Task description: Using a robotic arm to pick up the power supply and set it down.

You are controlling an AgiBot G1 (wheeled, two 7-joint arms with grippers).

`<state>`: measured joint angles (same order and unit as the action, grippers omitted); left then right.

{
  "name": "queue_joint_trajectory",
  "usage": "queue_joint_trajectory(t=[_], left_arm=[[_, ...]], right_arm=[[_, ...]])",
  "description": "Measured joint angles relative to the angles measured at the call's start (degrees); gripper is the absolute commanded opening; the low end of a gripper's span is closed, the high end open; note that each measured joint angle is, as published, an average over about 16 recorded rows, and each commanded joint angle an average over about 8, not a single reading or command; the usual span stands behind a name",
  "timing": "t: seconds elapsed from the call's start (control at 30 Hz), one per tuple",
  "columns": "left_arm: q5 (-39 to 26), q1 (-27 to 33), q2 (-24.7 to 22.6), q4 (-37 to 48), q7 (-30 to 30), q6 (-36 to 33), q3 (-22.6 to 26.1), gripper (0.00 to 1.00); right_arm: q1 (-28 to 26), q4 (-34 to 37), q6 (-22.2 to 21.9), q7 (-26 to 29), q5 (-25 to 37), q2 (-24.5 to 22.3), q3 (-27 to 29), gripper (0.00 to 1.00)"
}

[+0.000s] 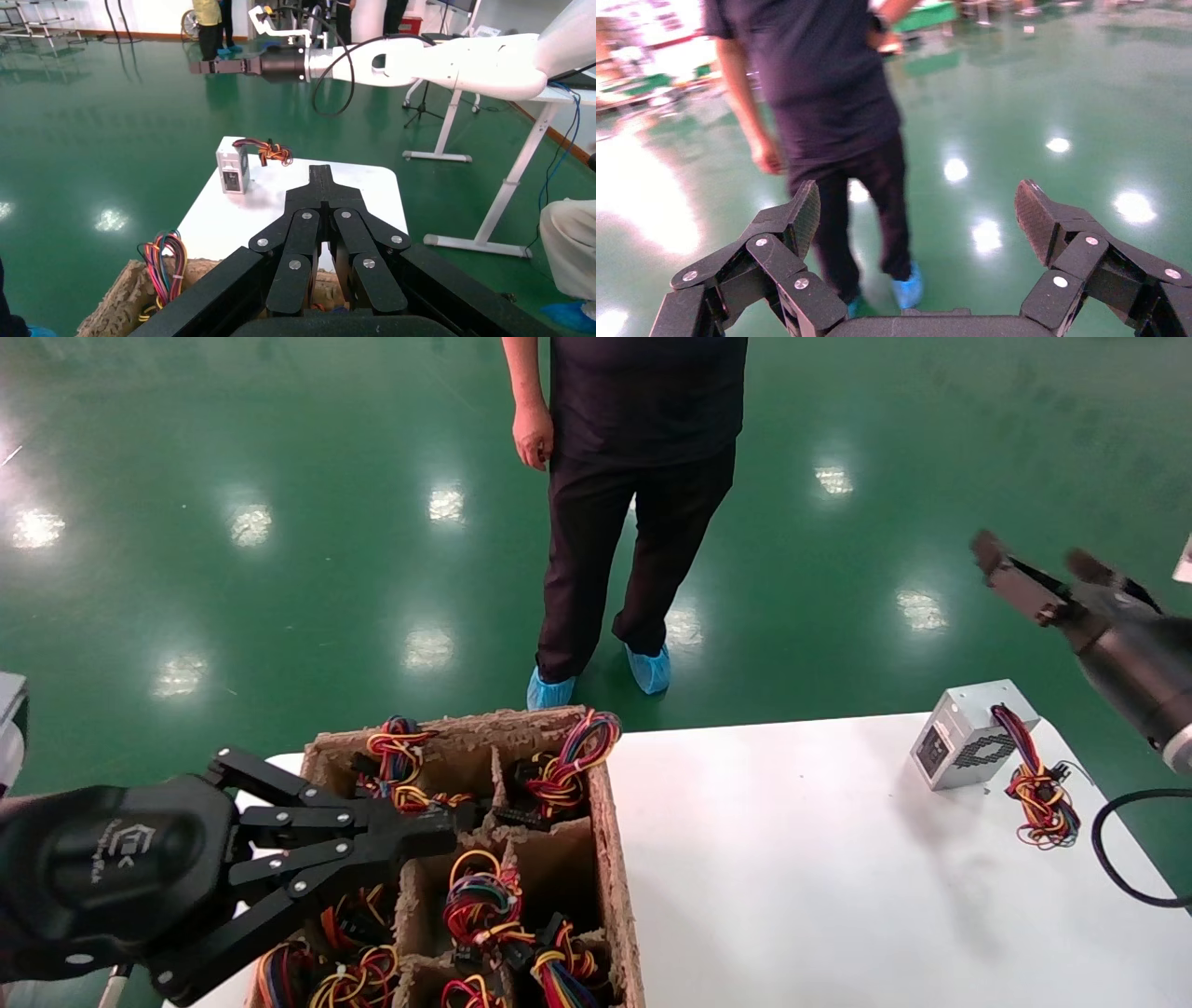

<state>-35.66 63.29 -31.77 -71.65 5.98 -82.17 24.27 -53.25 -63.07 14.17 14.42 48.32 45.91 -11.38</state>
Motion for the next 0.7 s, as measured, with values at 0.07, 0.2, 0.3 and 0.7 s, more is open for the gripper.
queue_joint_trajectory(t=[0.07, 0.2, 0.3, 0.7], left_arm=[[0.0, 0.0, 0.0, 0.0, 0.0, 0.0, 0.0, 1.0], [0.0, 0.0, 0.0, 0.0, 0.0, 0.0, 0.0, 1.0], [0.0, 0.0, 0.0, 0.0, 0.0, 0.0, 0.0, 1.0], [0.0, 0.0, 0.0, 0.0, 0.0, 0.0, 0.0, 1.0]], right_arm=[[-0.3, -0.4, 2.9, -0.1, -0.3, -0.4, -0.2, 1.0], [-1.0, -1.3, 8.7, -0.4, -0.8, -1.3, -0.6, 1.0], [-1.5, -1.9, 13.1, -0.7, -1.2, -2.0, -0.8, 1.0], [-3.5, -4.5, 30.5, -1.6, -2.8, -4.6, -2.0, 1.0]])
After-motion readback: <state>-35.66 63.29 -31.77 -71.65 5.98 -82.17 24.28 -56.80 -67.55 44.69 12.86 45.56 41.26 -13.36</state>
